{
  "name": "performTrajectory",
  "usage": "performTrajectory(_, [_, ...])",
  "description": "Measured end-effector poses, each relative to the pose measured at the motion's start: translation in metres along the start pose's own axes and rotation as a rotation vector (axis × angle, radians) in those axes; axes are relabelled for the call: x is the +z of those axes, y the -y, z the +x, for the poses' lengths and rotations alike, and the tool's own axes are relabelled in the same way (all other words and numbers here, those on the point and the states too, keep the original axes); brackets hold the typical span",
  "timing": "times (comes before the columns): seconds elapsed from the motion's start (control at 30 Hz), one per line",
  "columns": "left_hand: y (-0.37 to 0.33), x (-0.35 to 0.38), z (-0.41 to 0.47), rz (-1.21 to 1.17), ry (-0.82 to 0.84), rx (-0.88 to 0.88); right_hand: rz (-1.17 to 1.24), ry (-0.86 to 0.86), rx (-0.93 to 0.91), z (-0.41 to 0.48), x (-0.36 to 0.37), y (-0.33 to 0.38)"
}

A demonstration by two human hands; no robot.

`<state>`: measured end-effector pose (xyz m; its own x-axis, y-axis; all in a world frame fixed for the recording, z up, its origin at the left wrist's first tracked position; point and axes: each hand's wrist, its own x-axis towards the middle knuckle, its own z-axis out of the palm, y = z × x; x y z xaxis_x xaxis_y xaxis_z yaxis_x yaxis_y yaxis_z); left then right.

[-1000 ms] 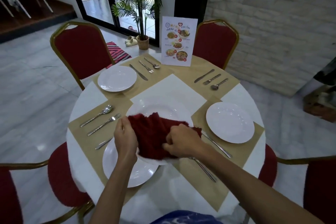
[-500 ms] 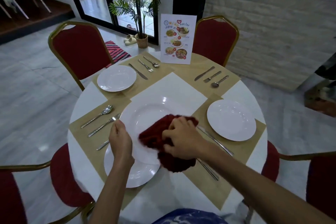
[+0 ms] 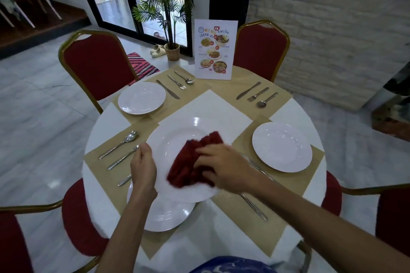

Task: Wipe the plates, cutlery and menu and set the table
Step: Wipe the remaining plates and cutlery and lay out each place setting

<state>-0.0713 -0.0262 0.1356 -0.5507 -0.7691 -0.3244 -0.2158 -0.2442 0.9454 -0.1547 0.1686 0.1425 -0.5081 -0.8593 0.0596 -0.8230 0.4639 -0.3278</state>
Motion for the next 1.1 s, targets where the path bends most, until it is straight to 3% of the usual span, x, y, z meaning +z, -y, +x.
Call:
performTrajectory(0.13, [-0.004,0.002,-0.009,0.031,0.163,-0.047,-0.206,-0.066,0.194,0.02,-0.035,-0.034])
performTrajectory(0.3, [-0.012,0.015,-0.013,0.226,0.559,0.133,-0.044,0.069,0.14,0.042,-0.044,-0.008])
performTrajectory(0.37, [-0.017,0.018,-0.014,0.275,0.58,0.2,-0.033,0.048,0.1,0.047,-0.046,-0.004])
performTrajectory(0.43, [-0.028,0.013,-0.01,0.286,0.53,0.279,0.069,-0.026,0.172,0.043,-0.047,-0.013])
performTrajectory(0.53, [-0.048,0.0,-0.003,0.219,0.306,0.335,0.427,-0.267,0.454,0.02,-0.036,-0.032])
performTrajectory(0.67, [-0.043,0.012,-0.015,0.122,0.059,0.385,1.267,-0.664,0.859,-0.006,0.01,0.008])
performTrajectory(0.73, [-0.023,0.029,-0.035,0.025,-0.068,0.315,1.584,-0.732,1.129,-0.01,0.036,0.036])
performTrajectory(0.8, [-0.002,0.042,-0.056,-0.092,-0.199,0.206,1.756,-0.668,1.266,-0.01,0.052,0.056])
performTrajectory(0.9, [0.022,0.043,-0.063,-0.13,-0.185,0.112,1.734,-0.625,1.281,-0.013,0.049,0.06])
performTrajectory(1.03, [0.009,0.016,-0.03,-0.242,0.217,-0.089,1.383,-0.678,1.025,-0.021,0.013,0.022])
performTrajectory(1.1, [-0.015,0.002,-0.007,-0.277,0.377,-0.113,1.218,-0.56,0.848,-0.027,-0.015,0.0])
